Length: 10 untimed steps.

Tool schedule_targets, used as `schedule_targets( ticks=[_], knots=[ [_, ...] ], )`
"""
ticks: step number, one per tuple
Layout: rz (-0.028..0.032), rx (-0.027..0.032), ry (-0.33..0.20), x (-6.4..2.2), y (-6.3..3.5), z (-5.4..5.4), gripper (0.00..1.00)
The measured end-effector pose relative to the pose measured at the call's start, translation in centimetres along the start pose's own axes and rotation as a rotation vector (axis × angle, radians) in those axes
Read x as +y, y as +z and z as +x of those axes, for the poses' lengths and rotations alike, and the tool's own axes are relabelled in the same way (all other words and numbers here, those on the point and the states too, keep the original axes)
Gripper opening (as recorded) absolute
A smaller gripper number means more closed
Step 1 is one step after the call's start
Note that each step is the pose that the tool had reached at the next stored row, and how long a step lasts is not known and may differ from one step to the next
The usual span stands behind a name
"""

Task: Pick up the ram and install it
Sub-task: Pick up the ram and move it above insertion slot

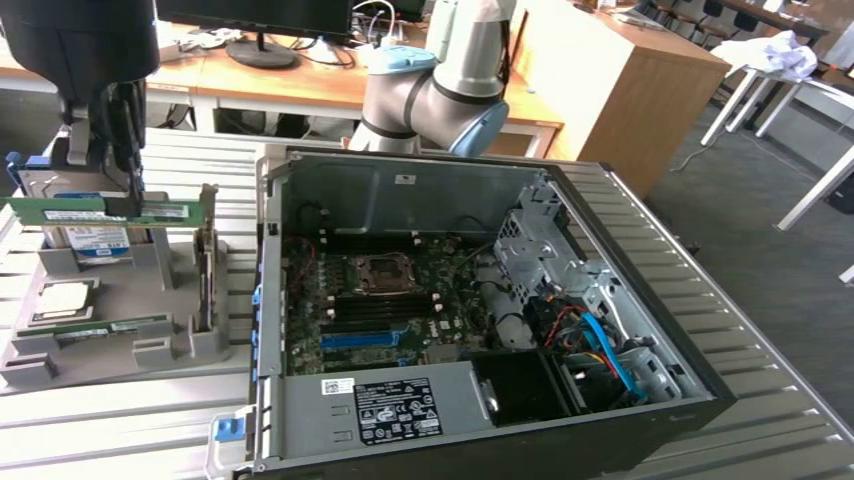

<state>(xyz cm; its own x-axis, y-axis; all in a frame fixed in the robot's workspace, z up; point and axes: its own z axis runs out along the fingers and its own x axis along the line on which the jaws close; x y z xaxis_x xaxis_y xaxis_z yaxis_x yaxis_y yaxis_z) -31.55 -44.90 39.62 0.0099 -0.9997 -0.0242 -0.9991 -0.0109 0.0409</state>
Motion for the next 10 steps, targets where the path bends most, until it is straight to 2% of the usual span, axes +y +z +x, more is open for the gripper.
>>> schedule_targets(
  ticks=[10],
  knots=[
    [0.0, -0.0001, 0.0, -0.83, -0.03, 0.01, 0.13]
  ],
)
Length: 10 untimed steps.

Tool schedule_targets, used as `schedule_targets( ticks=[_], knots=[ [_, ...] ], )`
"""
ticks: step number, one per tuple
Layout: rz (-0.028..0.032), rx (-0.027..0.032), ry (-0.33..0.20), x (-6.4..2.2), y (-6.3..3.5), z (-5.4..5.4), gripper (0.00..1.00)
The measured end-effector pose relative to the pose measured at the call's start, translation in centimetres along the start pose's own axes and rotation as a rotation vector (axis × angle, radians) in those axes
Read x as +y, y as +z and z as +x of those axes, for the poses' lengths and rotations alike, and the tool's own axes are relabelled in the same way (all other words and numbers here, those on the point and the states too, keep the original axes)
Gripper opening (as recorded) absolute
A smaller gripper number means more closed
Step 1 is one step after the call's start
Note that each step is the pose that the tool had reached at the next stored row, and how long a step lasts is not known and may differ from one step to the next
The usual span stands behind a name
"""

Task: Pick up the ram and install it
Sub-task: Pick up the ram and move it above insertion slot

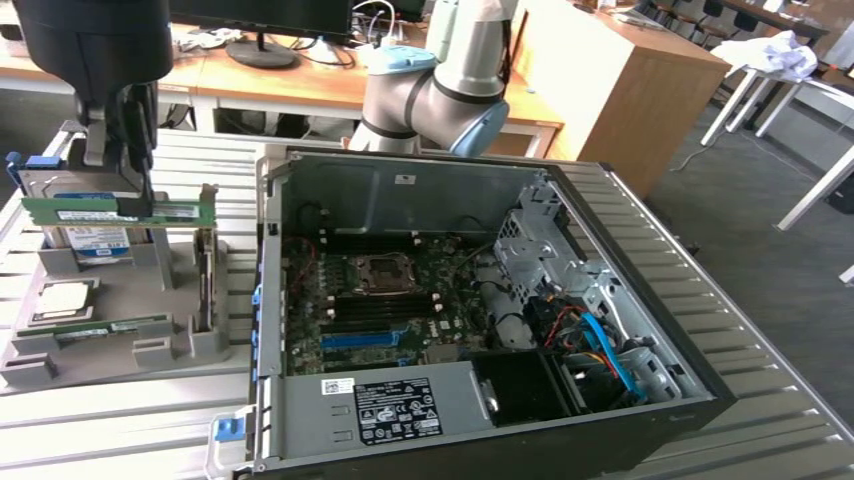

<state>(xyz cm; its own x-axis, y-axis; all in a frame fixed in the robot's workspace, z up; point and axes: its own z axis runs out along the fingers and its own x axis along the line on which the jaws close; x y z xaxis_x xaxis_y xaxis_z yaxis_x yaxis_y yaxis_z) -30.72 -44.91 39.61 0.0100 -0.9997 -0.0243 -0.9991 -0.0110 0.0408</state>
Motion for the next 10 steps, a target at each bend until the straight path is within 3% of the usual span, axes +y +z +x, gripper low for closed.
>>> schedule_targets(
  ticks=[10],
  knots=[
    [0.0, 0.0, 0.0, -0.78, -0.03, 0.01, 0.13]
  ],
)
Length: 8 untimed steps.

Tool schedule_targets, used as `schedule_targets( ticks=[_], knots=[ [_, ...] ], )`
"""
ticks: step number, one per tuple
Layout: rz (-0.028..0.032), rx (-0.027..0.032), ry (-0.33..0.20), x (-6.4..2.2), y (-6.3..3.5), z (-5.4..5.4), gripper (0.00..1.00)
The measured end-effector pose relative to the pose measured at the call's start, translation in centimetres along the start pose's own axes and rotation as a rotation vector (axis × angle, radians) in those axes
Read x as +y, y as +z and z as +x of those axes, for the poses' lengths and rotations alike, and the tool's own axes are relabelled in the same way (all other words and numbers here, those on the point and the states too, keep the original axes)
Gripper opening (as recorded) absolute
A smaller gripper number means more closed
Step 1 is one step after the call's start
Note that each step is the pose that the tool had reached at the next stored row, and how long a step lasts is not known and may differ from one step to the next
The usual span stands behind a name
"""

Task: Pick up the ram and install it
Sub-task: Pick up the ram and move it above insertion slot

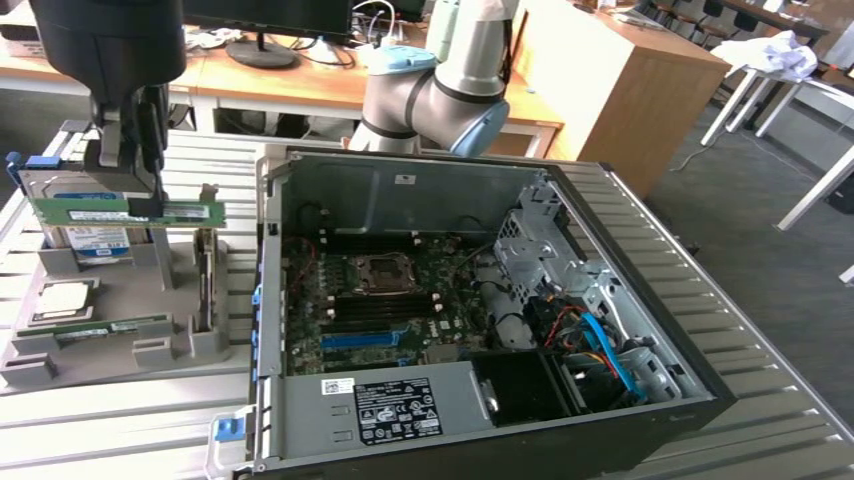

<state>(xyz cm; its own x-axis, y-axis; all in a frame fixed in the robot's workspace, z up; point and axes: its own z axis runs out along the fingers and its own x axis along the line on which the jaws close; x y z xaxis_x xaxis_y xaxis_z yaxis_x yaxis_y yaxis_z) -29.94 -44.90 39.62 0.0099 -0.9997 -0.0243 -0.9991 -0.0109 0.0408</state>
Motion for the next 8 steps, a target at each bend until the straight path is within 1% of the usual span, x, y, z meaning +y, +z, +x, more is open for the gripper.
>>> schedule_targets(
  ticks=[8],
  knots=[
    [0.0, 0.0001, 0.0, -0.64, -0.03, 0.01, 0.13]
  ],
)
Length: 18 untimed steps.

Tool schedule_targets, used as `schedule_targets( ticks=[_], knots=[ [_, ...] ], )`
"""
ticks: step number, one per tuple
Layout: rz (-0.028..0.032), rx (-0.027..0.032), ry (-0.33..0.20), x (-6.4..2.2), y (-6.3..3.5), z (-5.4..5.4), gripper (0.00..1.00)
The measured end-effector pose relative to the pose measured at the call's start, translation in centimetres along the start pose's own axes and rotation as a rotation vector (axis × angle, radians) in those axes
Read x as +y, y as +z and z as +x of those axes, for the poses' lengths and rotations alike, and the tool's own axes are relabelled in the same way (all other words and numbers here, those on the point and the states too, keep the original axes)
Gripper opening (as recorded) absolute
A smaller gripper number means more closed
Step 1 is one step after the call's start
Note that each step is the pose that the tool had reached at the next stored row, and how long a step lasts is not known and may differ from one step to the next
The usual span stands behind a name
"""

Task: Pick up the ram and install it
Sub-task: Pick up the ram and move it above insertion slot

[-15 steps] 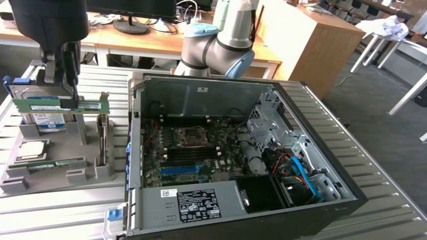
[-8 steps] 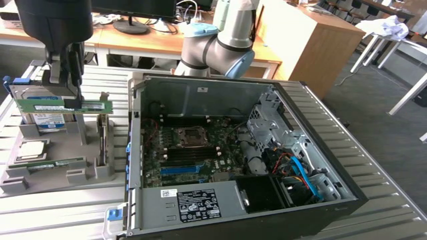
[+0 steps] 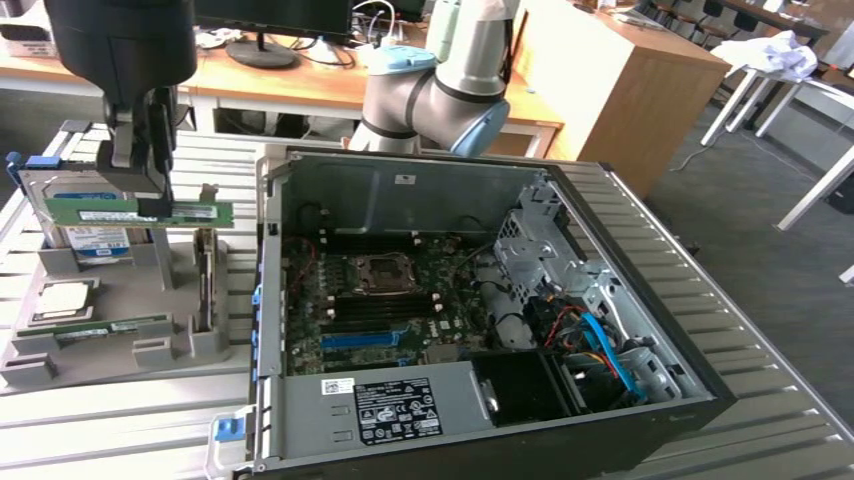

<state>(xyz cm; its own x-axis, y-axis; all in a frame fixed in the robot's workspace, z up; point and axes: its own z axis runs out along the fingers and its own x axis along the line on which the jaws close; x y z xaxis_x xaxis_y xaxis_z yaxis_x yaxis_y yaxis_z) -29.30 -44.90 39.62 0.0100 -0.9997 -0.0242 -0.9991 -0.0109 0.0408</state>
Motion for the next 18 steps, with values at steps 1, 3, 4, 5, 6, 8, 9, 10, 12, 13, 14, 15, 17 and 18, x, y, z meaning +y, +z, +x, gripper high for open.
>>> schedule_targets(
  ticks=[1, 3, 4, 5, 6, 8, 9, 10, 12, 13, 14, 15, 17, 18],
  knots=[
    [0.0, -0.0001, 0.0, -0.08, 0.0, 0.0, 0.13],
    [0.0, 0.0, 0.0, -0.25, -0.01, 0.0, 0.13],
    [0.0, 0.0, 0.0, -0.34, -0.02, 0.0, 0.13],
    [0.0, 0.0, 0.0, -0.42, -0.02, 0.0, 0.13],
    [0.0, 0.0, 0.0, -0.51, -0.02, 0.0, 0.13],
    [-0.0001, 0.0, 0.0, -0.69, -0.03, 0.0, 0.13],
    [-0.0001, 0.0001, 0.0, -0.77, -0.04, 0.0, 0.13],
    [0.0, 0.0, 0.0, -0.84, -0.04, 0.0, 0.13],
    [0.0, 0.0, 0.0, -1.0, -0.04, 0.0, 0.13],
    [0.0, 0.0, 0.0, -1.08, -0.05, 0.0, 0.13],
    [0.0, 0.0, 0.0, -1.15, -0.05, 0.0, 0.13],
    [0.0, 0.0, 0.0, -1.24, -0.05, 0.0, 0.13],
    [0.0001, -0.0001, 0.0, -1.38, -0.05, 0.0, 0.13],
    [0.0, 0.0, 0.0, -1.45, -0.06, 0.0, 0.13]
  ],
)
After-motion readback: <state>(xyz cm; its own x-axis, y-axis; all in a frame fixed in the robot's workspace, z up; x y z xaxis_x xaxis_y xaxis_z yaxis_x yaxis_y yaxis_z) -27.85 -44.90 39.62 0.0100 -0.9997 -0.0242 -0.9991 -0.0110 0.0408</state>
